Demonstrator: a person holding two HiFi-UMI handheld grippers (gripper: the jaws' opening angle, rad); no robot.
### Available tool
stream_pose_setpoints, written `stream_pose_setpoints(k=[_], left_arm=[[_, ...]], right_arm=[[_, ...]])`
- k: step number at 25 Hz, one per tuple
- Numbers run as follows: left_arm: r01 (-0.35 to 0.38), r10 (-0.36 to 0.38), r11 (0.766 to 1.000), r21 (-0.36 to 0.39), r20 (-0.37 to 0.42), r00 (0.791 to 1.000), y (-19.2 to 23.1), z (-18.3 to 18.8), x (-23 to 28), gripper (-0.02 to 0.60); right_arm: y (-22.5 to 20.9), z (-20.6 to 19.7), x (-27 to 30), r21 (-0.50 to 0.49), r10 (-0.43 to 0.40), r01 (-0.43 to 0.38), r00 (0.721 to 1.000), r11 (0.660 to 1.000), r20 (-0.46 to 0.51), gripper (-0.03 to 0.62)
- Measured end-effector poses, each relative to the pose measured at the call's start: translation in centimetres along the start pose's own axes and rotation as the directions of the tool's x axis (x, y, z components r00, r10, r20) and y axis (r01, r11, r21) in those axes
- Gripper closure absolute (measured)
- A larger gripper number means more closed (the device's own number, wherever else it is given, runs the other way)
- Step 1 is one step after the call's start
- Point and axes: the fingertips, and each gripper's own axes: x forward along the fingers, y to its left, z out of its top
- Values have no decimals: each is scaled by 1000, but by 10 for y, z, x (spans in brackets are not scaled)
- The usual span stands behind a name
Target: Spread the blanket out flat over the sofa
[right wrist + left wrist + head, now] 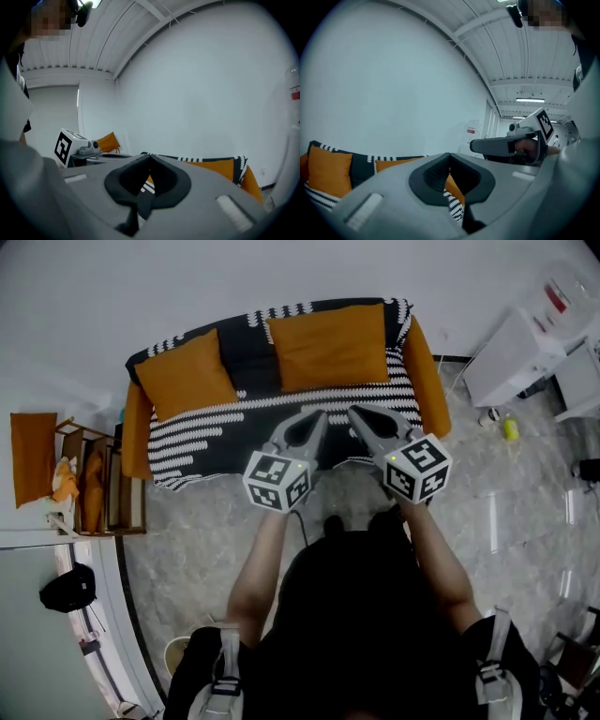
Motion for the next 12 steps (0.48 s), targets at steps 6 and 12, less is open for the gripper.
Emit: stream_pose_setpoints(k=[6,12], left_arm=[[4,-4,1000,11,19,1000,-9,6,-6,580],[5,-5,1000,19,22,1000,-10,7,-7,580]], right_arm=[[12,7,-7,-21,38,-38,999,999,34,591],[15,9,-9,-11,58,-57,997,998,56,592]])
